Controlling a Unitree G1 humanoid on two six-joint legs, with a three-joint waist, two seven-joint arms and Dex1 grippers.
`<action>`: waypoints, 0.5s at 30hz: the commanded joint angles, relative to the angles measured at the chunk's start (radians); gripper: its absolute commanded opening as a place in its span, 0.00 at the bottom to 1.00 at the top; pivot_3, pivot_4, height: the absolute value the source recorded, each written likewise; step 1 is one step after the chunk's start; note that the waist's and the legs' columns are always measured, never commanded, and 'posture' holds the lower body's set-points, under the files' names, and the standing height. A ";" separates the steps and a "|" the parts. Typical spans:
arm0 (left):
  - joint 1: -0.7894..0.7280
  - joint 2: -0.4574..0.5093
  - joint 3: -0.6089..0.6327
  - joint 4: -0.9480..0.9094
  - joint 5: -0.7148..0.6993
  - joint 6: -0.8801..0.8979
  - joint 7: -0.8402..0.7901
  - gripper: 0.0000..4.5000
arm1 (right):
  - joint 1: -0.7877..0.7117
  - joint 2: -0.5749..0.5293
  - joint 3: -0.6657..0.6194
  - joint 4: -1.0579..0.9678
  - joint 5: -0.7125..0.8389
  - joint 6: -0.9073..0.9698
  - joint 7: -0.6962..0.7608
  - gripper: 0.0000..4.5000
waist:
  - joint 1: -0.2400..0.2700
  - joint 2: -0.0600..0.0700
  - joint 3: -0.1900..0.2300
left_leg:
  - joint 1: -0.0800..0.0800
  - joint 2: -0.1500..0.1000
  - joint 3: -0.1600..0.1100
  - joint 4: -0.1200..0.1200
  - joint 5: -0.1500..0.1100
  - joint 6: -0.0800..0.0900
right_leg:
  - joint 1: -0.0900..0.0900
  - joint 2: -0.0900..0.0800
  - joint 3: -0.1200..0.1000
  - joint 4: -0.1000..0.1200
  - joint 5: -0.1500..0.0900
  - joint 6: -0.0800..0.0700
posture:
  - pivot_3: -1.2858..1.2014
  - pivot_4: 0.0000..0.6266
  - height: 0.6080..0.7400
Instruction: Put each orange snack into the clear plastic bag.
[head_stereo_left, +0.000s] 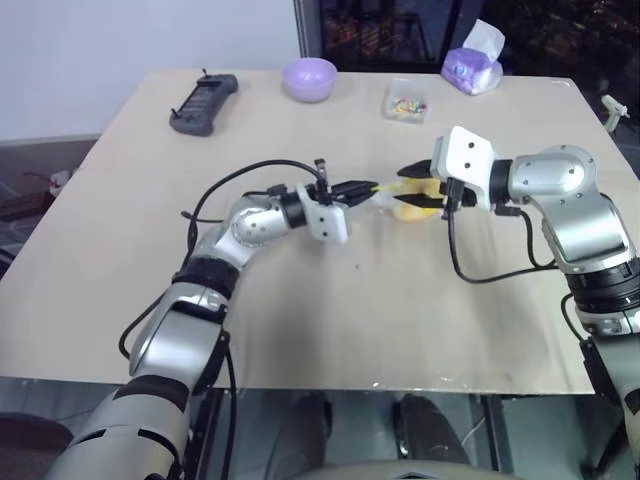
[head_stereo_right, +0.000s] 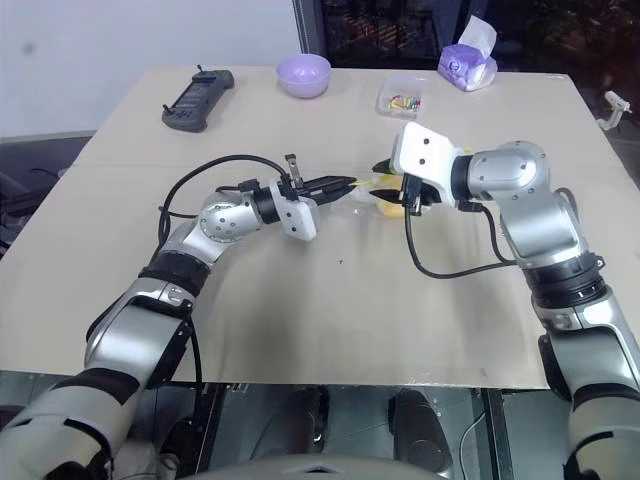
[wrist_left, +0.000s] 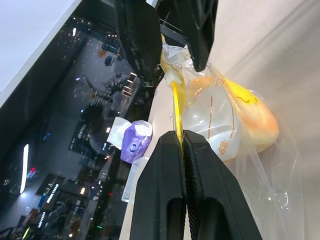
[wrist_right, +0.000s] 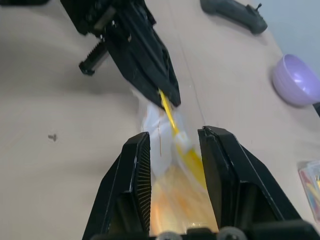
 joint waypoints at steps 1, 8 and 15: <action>-0.018 0.008 -0.002 -0.038 0.000 -0.016 0.014 0.00 | -0.023 -0.014 -0.001 0.004 0.003 -0.027 0.024 0.37 | 0.000 0.000 0.000 | 0.000 0.000 0.000 0.000 0.000 0.000 | 0.000 0.000 0.000 0.000 0.000 0.000 | 0.52 0.24 1.00; -0.012 0.008 -0.005 -0.049 -0.004 -0.016 0.010 0.00 | -0.039 -0.011 0.000 0.051 0.003 -0.051 0.056 0.37 | 0.000 0.000 0.000 | 0.000 0.000 0.000 0.000 0.000 0.000 | 0.000 0.000 0.000 0.000 0.000 0.000 | 0.52 0.24 1.00; -0.009 0.010 -0.005 -0.049 -0.007 -0.016 0.008 0.00 | -0.052 0.002 -0.002 0.069 -0.001 -0.065 0.054 0.37 | 0.000 0.000 0.000 | 0.000 0.000 0.000 0.000 0.000 0.000 | 0.000 0.000 0.000 0.000 0.000 0.000 | 0.52 0.24 1.00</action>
